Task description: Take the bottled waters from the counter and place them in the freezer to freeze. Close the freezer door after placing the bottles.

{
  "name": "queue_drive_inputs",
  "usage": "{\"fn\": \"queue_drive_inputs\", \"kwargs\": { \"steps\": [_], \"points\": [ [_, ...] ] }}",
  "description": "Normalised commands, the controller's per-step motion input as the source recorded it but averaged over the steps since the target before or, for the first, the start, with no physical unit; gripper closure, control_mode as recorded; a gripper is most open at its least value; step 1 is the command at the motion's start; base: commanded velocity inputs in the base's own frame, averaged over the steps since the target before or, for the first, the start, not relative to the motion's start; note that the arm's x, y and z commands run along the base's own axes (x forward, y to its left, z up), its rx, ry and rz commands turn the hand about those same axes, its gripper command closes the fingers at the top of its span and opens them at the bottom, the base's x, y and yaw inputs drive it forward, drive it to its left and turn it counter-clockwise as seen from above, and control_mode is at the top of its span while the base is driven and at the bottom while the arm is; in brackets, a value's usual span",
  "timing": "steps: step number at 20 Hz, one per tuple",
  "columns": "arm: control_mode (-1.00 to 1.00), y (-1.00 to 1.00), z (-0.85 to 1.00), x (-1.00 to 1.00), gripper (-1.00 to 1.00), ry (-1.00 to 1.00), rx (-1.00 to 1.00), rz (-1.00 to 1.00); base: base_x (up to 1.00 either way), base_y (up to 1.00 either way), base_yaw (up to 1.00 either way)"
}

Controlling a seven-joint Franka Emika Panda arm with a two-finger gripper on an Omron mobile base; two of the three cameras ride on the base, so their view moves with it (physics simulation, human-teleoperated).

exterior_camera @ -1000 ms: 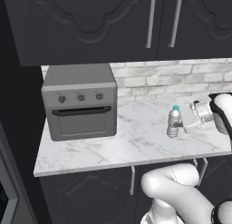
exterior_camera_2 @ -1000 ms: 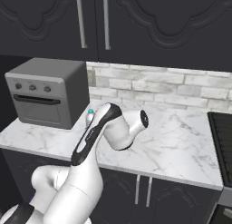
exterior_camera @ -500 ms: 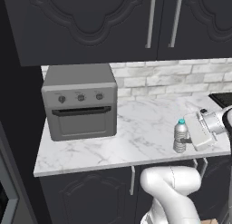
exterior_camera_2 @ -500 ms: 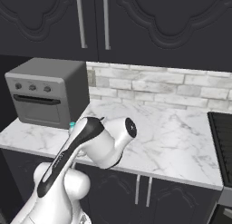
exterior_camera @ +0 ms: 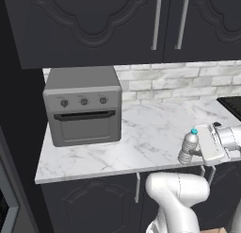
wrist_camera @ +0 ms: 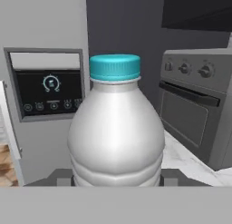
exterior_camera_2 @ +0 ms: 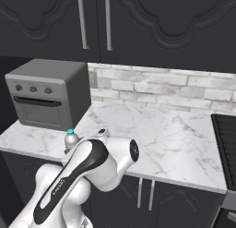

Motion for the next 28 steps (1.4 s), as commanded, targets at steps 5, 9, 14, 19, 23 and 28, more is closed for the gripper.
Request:
{"fn": "queue_drive_inputs", "kwargs": {
  "steps": [5,9,14,19,23,28],
  "points": [
    [-1.0,0.05,0.0,0.0,1.0,0.01,-0.14,0.05,0.0,0.0,0.0],
    [-1.0,0.0,0.0,0.0,1.0,0.03,-0.05,0.01,0.0,0.0,0.0],
    [-1.0,0.0,0.0,0.0,1.0,0.0,0.0,0.0,0.0,0.0,0.0],
    [-1.0,0.0,0.0,-0.02,1.0,0.0,0.0,0.0,0.0,0.0,0.0],
    [1.0,0.0,0.0,-0.14,1.0,0.0,0.0,0.0,-0.3,0.0,0.0],
    [1.0,0.0,0.0,0.0,1.0,0.0,0.0,0.0,-0.71,0.04,0.0]
  ]
}}
